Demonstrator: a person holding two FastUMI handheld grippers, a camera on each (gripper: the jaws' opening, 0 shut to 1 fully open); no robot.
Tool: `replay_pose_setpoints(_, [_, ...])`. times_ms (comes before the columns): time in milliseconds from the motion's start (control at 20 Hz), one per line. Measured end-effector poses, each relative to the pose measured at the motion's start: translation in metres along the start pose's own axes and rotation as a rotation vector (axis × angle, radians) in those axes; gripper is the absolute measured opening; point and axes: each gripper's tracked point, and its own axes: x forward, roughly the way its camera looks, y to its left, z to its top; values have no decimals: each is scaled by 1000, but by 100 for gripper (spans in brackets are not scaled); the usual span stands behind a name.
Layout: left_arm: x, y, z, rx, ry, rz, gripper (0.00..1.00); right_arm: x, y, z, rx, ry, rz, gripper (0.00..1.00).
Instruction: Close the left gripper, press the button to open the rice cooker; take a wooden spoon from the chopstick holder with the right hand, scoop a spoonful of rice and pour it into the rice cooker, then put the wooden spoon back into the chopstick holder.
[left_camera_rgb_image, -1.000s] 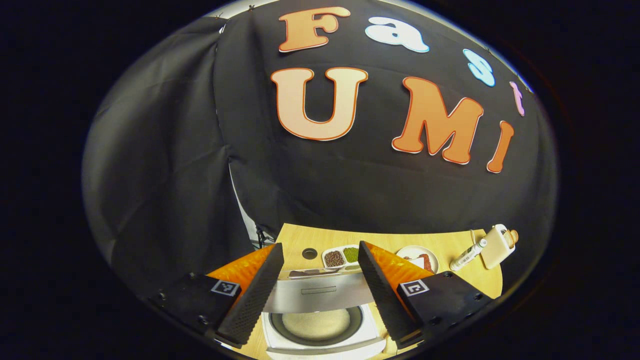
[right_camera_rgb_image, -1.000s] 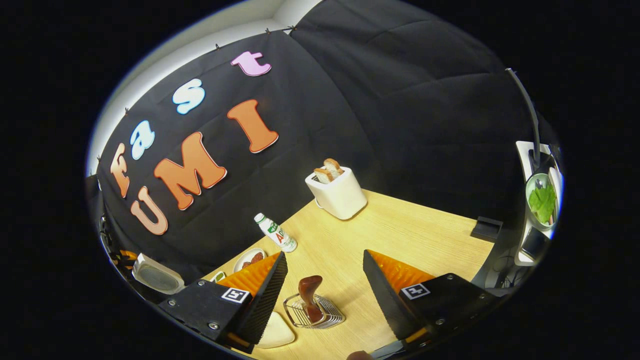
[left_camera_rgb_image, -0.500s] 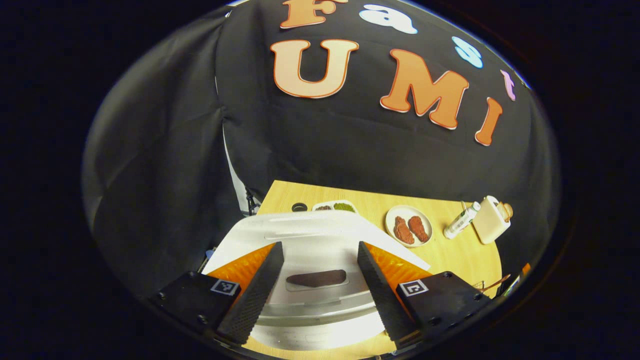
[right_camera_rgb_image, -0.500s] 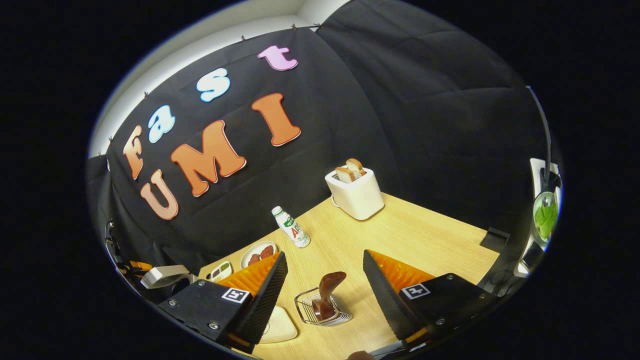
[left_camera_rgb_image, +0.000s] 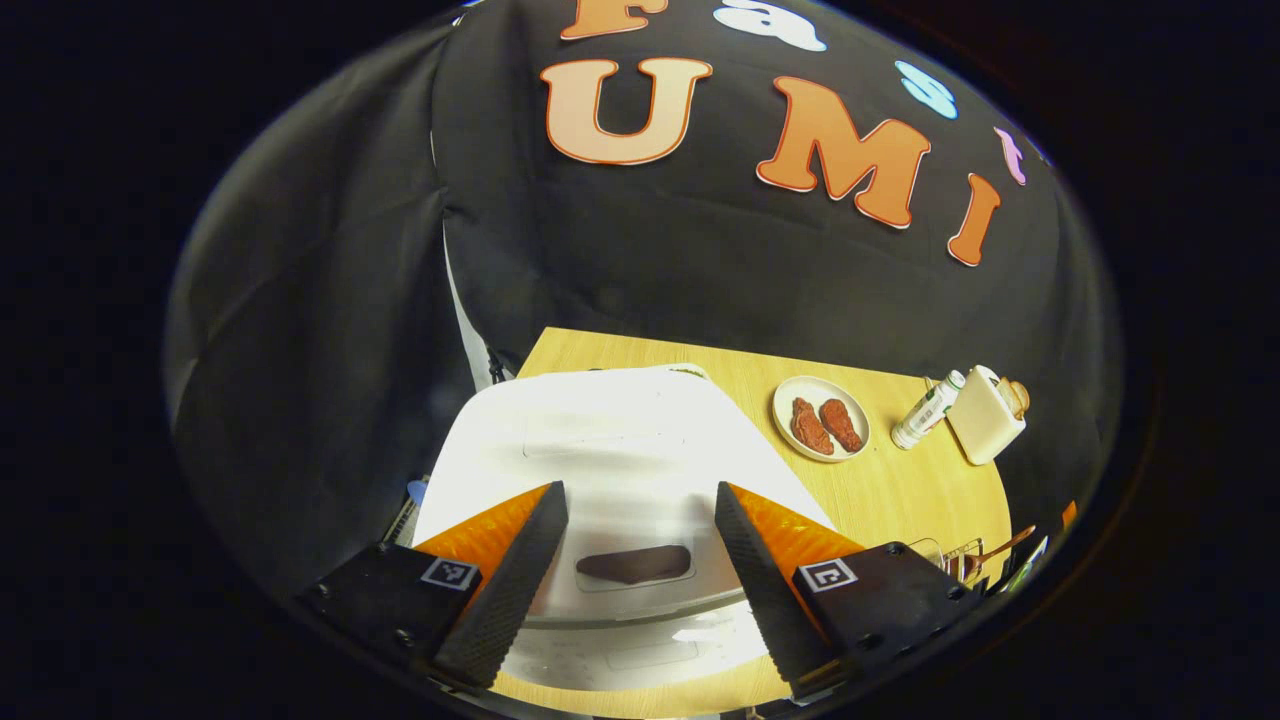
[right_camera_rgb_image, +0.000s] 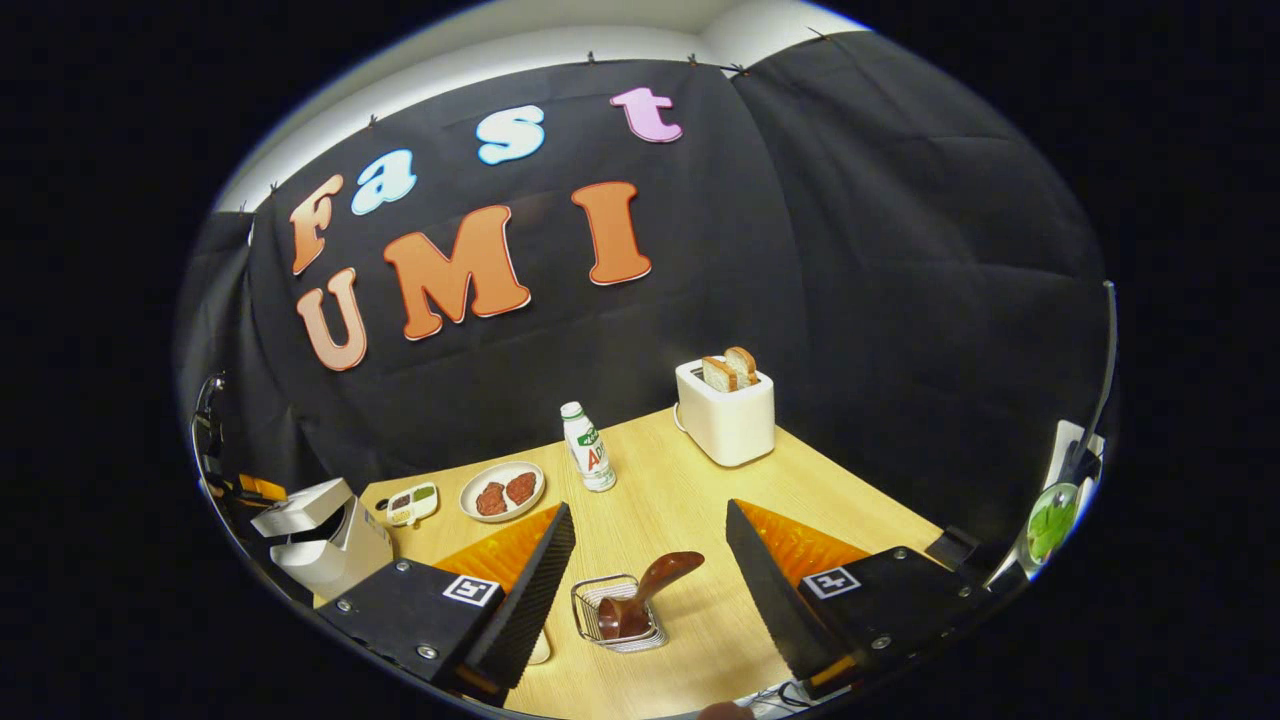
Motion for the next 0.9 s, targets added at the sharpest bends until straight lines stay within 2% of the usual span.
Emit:
replay_pose_setpoints(350, [11, -2, -35, 25, 71, 3, 100, 5, 6, -11, -11, 21, 18, 94])
replay_pose_setpoints(500, [15, 2, -44, 102, 74, 21, 100, 8, 8, -16, 5, 38, 26, 95])
replay_pose_setpoints(750, [17, -4, -42, 139, -49, -6, 100, 13, 10, -23, 3, 48, 25, 94])
replay_pose_setpoints(900, [12, 1, -43, 106, -57, 45, 100, 11, 19, -13, -7, 40, 42, 95])
